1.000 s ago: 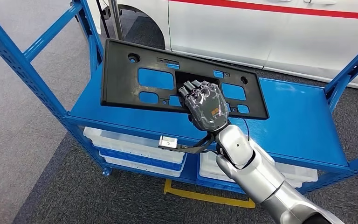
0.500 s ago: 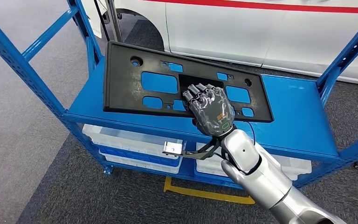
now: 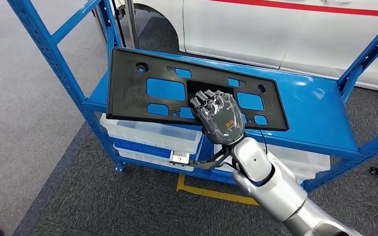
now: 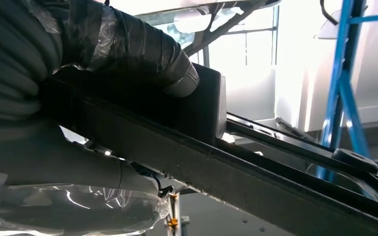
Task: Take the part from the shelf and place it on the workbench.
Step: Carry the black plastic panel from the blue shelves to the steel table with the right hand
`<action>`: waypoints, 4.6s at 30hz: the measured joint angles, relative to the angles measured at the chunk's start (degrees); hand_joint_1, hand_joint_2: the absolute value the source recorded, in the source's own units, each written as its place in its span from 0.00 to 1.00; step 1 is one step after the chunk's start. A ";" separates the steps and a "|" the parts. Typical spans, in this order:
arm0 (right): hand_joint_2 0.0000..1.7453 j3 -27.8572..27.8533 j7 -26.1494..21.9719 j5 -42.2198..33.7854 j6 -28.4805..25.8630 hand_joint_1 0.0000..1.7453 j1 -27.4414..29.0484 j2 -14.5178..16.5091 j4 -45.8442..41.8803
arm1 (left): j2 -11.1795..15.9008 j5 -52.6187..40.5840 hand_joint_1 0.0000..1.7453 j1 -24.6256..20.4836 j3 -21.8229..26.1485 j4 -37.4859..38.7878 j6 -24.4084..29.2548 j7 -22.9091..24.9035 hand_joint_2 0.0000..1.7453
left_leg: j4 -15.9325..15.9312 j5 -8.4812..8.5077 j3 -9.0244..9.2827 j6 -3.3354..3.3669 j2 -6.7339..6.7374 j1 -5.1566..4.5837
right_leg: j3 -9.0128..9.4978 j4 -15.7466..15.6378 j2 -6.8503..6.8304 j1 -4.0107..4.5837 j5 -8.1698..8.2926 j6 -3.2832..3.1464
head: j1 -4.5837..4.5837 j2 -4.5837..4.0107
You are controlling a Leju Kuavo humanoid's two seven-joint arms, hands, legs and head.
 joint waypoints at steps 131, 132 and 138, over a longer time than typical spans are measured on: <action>1.00 -10.60 3.95 6.40 15.90 0.99 14.49 3.16 -22.21 | 0.81 0.00 0.00 0.14 2.47 0.50 7.75 -2.72 1.00 | -0.60 -1.53 1.19 -1.84 5.88 0.23 | 3.98 -3.28 -3.07 0.68 1.08 -0.78 | 0.96 0.00; 1.00 -10.63 3.98 6.67 16.20 0.99 14.50 2.99 -22.35 | 0.81 0.00 0.00 0.11 2.46 0.50 8.07 -2.26 1.00 | -0.63 -1.72 1.37 -2.15 6.42 0.07 | 4.37 -4.19 -3.43 1.02 0.91 -1.10 | 0.94 0.00; 1.00 -10.62 4.72 9.64 19.22 0.99 14.34 1.37 -22.80 | 0.62 0.00 0.00 -0.35 2.32 0.50 8.95 -2.00 1.00 | 6.48 -6.56 -1.04 -3.37 2.75 0.43 | 5.20 -5.27 0.39 0.87 1.04 -3.29 | 0.86 0.00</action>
